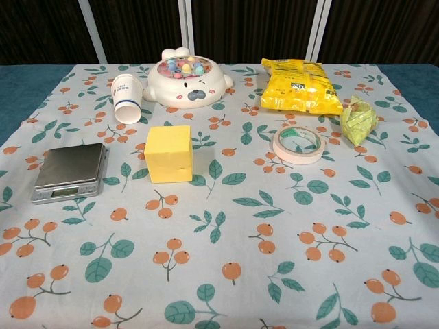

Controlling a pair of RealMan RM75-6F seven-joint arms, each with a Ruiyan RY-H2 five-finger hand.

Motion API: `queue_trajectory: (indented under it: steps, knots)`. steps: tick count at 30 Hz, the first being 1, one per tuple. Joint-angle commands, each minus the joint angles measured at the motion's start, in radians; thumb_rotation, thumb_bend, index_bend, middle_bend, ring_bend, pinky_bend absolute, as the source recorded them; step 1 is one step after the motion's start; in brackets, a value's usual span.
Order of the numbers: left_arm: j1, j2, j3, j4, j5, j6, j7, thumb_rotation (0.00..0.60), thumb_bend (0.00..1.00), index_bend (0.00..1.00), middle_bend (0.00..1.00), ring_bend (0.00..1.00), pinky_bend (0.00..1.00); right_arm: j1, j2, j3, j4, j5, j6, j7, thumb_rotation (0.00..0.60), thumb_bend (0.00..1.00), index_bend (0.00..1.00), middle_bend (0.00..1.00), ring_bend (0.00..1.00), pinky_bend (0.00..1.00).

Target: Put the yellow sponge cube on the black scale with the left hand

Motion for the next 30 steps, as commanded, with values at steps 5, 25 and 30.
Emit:
queue_trajectory:
  steps: [5,25,30]
  knots:
    - [0.001,0.001,0.000,-0.002,0.001,0.003,-0.001,0.600,0.13,0.03,0.02,0.00,0.11,0.001,-0.001,-0.002,0.000,-0.003,-0.003,-0.001,0.600,0.58,0.00,0.00,0.00,0.00]
    - [0.002,0.004,0.007,-0.006,0.011,0.001,-0.001,0.600,0.16,0.03,0.10,0.04,0.10,0.001,-0.001,-0.001,-0.002,0.000,-0.005,0.002,0.600,0.58,0.00,0.00,0.00,0.00]
    - [0.004,0.025,0.023,-0.019,0.024,-0.009,0.011,0.600,0.26,0.05,0.27,0.17,0.14,0.000,0.002,0.001,-0.004,0.005,-0.003,0.008,0.600,0.58,0.00,0.00,0.00,0.00]
